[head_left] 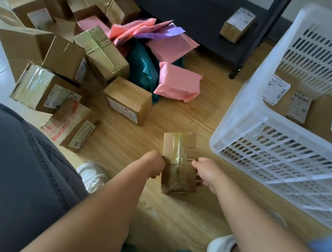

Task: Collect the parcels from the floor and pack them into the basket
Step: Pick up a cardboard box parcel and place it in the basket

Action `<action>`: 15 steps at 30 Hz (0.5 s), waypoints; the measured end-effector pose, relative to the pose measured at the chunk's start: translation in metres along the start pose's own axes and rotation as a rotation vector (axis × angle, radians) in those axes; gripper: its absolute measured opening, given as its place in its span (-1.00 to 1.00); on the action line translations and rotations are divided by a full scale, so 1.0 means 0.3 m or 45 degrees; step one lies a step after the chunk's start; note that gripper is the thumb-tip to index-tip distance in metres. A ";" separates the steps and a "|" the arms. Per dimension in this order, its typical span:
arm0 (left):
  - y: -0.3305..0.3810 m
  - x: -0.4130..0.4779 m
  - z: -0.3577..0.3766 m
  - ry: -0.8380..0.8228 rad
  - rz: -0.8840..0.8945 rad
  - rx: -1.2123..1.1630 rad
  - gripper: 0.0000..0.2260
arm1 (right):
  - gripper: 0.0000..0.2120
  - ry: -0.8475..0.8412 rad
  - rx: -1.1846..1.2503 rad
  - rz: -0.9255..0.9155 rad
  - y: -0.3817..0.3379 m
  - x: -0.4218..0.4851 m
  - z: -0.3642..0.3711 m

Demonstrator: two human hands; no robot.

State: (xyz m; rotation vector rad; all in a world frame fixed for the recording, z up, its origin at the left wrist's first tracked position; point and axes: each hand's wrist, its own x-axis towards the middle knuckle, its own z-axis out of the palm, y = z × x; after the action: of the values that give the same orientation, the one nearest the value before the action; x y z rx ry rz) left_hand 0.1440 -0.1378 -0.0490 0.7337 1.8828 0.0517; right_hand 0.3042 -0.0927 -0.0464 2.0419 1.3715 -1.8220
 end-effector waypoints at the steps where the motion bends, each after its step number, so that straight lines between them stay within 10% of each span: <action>1: 0.002 0.004 0.004 0.031 0.007 -0.007 -0.77 | -0.80 0.013 -0.005 -0.012 -0.002 0.000 0.011; 15: 0.001 0.019 -0.064 0.286 0.240 -0.301 -0.70 | -0.60 0.052 0.270 -0.084 -0.074 0.001 0.019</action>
State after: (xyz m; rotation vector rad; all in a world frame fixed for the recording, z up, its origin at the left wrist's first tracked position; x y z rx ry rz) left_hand 0.1263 -0.1289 -0.0453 0.7627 1.9703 0.4861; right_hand 0.2856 -0.0826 -0.0378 2.1682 1.3216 -2.0446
